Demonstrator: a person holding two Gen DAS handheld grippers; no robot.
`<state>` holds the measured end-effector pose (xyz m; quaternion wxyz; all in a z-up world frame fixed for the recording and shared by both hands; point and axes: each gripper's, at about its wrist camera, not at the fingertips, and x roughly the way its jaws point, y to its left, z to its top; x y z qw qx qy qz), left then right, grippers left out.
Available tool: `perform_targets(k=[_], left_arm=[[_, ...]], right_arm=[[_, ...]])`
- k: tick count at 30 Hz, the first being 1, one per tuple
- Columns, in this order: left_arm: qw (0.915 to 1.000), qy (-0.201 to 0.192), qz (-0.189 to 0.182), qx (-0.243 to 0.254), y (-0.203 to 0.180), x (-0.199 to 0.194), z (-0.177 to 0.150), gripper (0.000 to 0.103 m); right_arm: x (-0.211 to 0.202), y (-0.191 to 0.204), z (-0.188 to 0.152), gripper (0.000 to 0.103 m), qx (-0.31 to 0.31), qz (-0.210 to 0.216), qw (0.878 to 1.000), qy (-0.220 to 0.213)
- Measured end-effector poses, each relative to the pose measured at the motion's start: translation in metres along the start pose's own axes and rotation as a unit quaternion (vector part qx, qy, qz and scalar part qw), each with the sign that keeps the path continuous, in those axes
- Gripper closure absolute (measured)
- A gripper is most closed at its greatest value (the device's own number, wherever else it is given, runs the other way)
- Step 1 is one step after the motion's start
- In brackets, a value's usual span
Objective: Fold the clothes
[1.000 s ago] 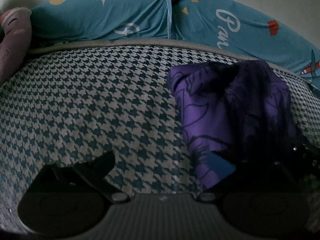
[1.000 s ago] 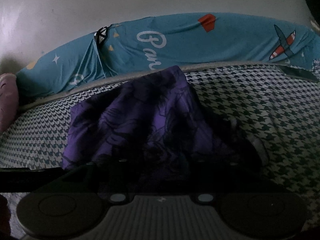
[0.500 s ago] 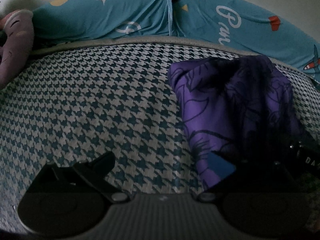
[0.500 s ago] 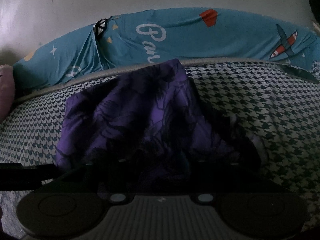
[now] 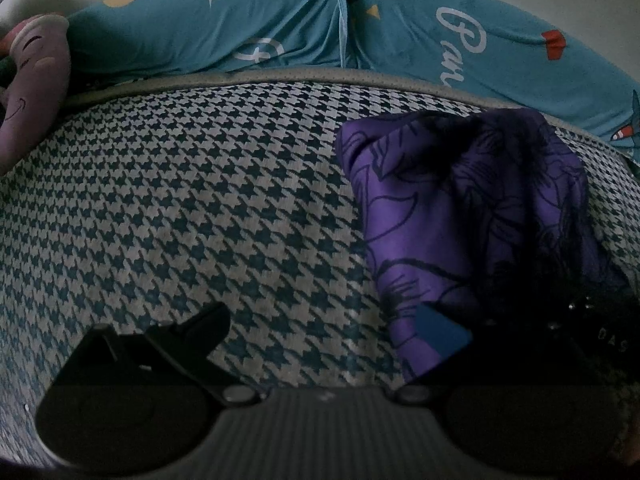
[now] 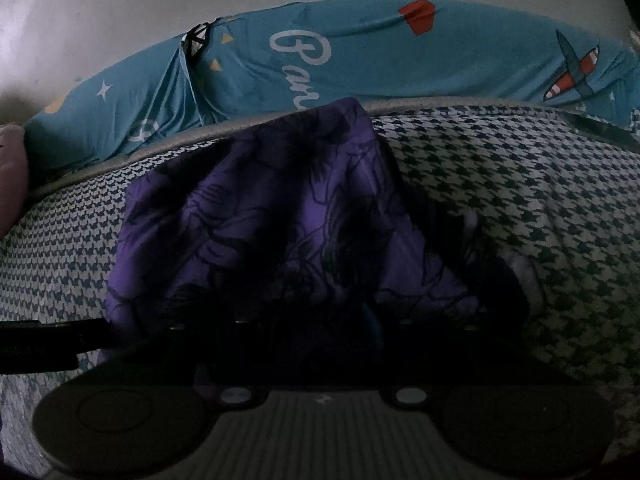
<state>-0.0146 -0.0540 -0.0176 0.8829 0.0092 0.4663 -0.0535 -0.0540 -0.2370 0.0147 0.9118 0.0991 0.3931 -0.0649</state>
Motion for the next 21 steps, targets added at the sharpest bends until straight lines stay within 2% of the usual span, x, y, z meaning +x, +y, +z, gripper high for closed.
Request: perform_targets(k=[21], left_arm=[[1.0, 0.001, 0.001, 0.005, -0.0012, -0.0006, -0.0021, 0.0]], right_arm=[[0.001, 0.0007, 0.001, 0.059, -0.001, -0.003, 1.0, -0.001]])
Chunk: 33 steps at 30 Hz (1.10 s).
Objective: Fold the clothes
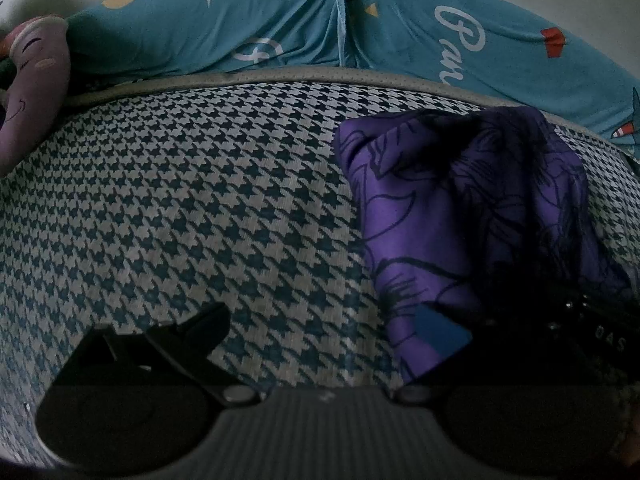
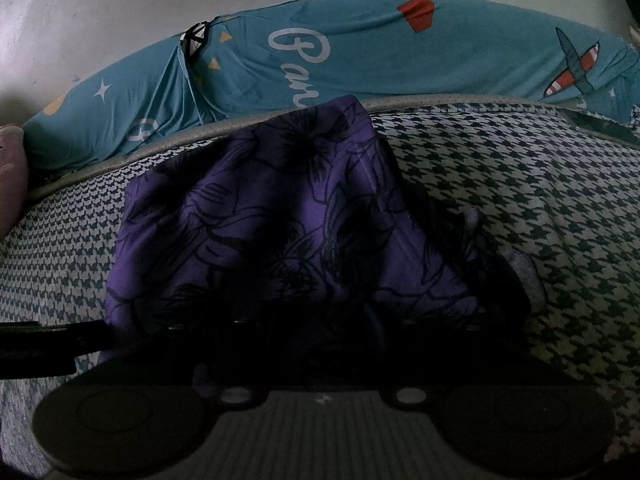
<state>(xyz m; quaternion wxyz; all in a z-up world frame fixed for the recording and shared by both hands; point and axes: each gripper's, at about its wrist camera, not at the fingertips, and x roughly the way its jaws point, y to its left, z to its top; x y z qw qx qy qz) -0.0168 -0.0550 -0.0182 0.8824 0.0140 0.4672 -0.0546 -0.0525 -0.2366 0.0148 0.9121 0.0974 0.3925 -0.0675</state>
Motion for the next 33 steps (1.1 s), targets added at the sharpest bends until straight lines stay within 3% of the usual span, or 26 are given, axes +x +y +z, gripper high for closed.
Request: perform_targets(k=[23, 33], left_arm=[[0.9996, -0.009, -0.007, 0.025, -0.015, -0.013, -0.007, 0.0], [0.9974, -0.012, -0.068, 0.017, -0.013, -0.008, -0.001, 0.0]], right_arm=[[-0.016, -0.029, 0.01, 0.058, 0.028, 0.016, 0.999, -0.027], [-0.028, -0.078, 0.02, 0.054, 0.064, 0.016, 0.997, -0.037]])
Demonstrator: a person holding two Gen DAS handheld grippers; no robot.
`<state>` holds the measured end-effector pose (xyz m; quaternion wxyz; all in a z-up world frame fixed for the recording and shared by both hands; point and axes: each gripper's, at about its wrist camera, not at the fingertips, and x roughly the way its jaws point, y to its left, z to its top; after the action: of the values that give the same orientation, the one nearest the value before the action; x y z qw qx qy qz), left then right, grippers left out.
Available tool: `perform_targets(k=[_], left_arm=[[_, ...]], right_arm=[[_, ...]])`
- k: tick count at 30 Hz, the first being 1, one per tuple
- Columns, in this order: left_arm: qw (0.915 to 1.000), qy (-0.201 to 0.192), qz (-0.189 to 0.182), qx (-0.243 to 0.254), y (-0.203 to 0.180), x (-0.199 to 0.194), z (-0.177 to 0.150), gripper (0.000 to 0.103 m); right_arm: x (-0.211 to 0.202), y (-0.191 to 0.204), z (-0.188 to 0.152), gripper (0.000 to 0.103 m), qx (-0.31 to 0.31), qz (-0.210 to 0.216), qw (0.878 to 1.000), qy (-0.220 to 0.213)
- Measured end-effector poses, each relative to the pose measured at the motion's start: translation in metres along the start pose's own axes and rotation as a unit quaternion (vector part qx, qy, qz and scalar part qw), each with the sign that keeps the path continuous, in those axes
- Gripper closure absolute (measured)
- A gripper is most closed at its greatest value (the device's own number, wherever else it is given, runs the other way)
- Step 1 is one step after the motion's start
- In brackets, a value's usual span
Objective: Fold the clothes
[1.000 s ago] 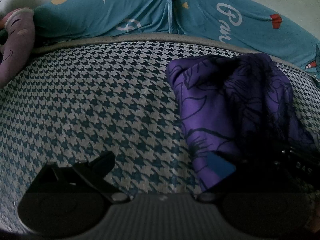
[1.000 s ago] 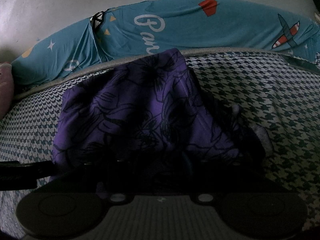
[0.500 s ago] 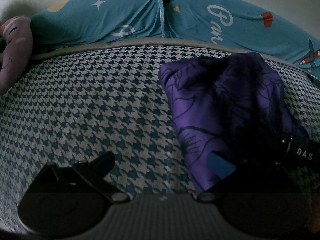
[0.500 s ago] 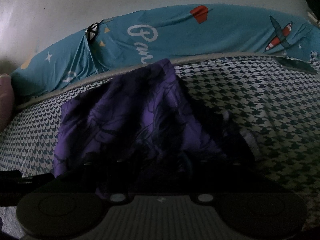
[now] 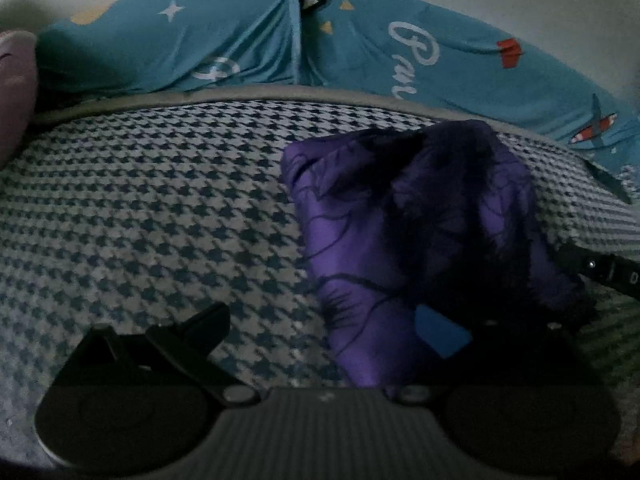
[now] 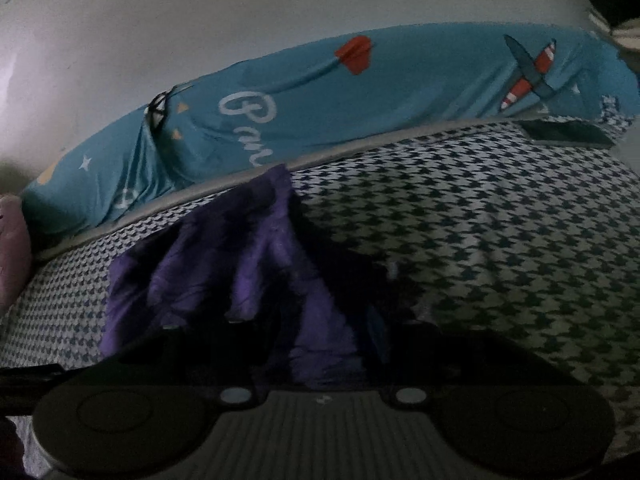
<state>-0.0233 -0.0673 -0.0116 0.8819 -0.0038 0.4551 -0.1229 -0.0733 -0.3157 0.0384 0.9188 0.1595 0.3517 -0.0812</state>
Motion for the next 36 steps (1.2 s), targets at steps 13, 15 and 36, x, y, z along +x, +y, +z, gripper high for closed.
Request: perform_targets(k=[13, 15, 36], left_arm=[[0.9967, 0.011, -0.08, -0.009, 0.001, 0.028, -0.002, 0.0], [0.9964, 0.009, -0.083, -0.018, 0.003, 0.033, -0.003, 0.0], [0.9894, 0.032, -0.138, -0.034, -0.006, 0.077, 0.001, 0.0]], right_arm=[[0.024, -0.041, -0.007, 0.037, 0.023, 0.036, 0.998, 0.039], [0.03, -0.043, -0.008, 0.036, 0.028, 0.044, 0.998, 0.045], [0.072, -0.035, -0.01, 0.028, -0.013, 0.058, 0.998, 0.033]])
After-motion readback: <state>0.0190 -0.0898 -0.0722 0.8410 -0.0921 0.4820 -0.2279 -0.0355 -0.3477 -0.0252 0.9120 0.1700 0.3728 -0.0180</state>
